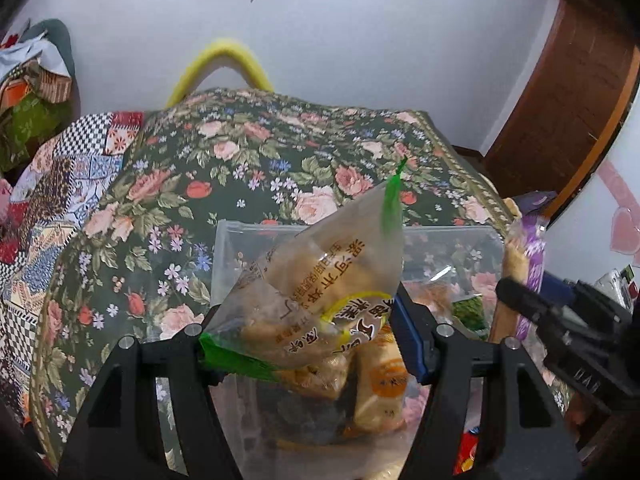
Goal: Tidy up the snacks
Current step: 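Carry both snacks over the clear box and open both tools to release them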
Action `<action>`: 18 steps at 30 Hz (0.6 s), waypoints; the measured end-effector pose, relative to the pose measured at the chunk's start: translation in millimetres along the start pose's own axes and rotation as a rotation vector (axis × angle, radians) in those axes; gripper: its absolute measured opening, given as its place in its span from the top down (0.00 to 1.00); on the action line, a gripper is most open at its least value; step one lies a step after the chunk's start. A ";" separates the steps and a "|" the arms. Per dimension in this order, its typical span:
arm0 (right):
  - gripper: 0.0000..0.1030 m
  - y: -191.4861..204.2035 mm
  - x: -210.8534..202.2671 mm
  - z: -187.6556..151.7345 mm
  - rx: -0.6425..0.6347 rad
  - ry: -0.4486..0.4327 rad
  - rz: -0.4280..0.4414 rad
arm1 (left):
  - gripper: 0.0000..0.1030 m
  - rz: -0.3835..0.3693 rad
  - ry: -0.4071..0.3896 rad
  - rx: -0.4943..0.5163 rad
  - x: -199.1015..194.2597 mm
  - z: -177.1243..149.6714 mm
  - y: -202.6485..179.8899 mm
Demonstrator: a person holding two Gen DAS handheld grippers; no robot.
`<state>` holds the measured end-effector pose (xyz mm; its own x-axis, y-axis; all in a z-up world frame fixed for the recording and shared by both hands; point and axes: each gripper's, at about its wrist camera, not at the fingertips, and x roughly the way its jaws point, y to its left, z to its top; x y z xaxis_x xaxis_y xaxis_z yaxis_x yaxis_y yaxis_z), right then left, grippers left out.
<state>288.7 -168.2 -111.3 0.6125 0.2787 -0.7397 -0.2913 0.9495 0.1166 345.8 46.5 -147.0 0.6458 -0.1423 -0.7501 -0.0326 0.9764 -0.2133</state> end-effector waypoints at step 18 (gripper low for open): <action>0.58 -3.1 17.2 -13.9 -0.012 0.100 0.022 | 0.33 0.024 0.004 0.033 -4.3 -5.1 -2.5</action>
<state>289.9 -168.4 -133.6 0.5298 0.2827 -0.7996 -0.3128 0.9415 0.1256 339.3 43.9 -146.4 0.6423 -0.1191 -0.7572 -0.0229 0.9844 -0.1743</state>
